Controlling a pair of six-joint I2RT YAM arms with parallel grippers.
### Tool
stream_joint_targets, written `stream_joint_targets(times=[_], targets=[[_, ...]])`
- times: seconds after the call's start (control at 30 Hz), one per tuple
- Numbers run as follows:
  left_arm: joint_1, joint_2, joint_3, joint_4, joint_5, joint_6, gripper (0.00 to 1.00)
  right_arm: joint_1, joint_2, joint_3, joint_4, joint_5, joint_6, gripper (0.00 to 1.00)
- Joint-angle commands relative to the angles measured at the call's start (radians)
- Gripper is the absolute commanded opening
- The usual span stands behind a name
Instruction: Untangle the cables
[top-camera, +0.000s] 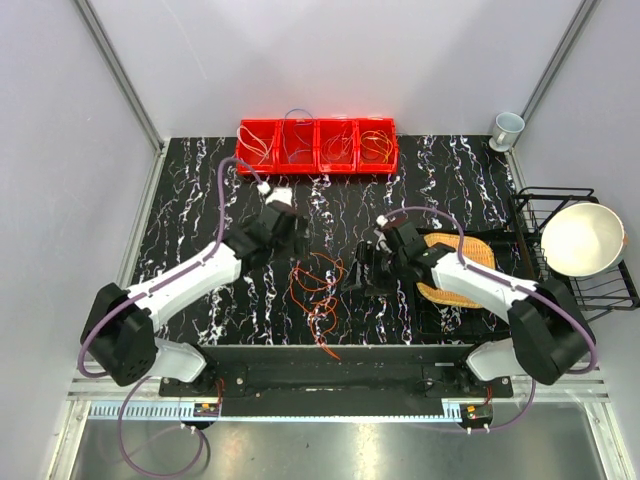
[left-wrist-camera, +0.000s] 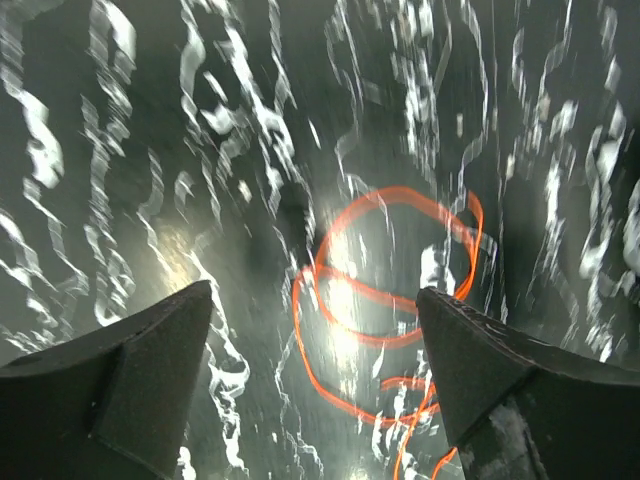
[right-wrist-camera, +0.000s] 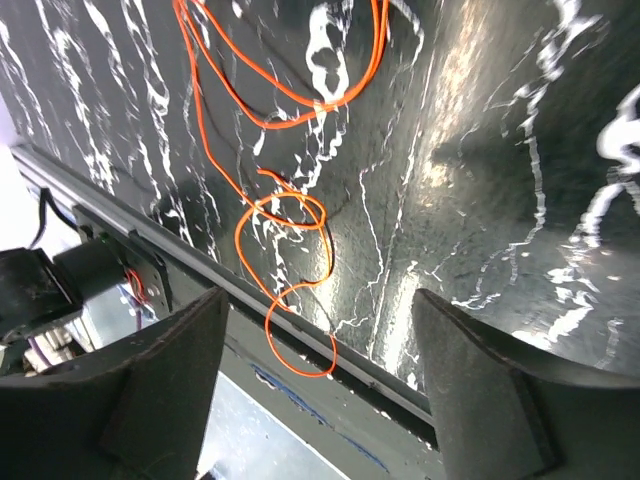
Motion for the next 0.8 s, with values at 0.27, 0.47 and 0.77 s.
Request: stream_joint_targets(times=[0.27, 0.47, 0.77], targets=[[-0.061, -0.109, -0.229, 0.289, -0.010, -0.025, 0.85, 0.080, 0.202, -0.095, 0.396, -0.156, -0.032, 0.65], [-0.061, -0.095, -0.301, 0.401, -0.010, -0.007, 0.84, 0.084, 0.306, -0.121, 0.502, -0.179, -0.027, 0.54], [-0.024, -0.055, -0.306, 0.450, 0.038, -0.005, 0.84, 0.084, 0.389, -0.115, 0.555, -0.166, -0.041, 0.43]])
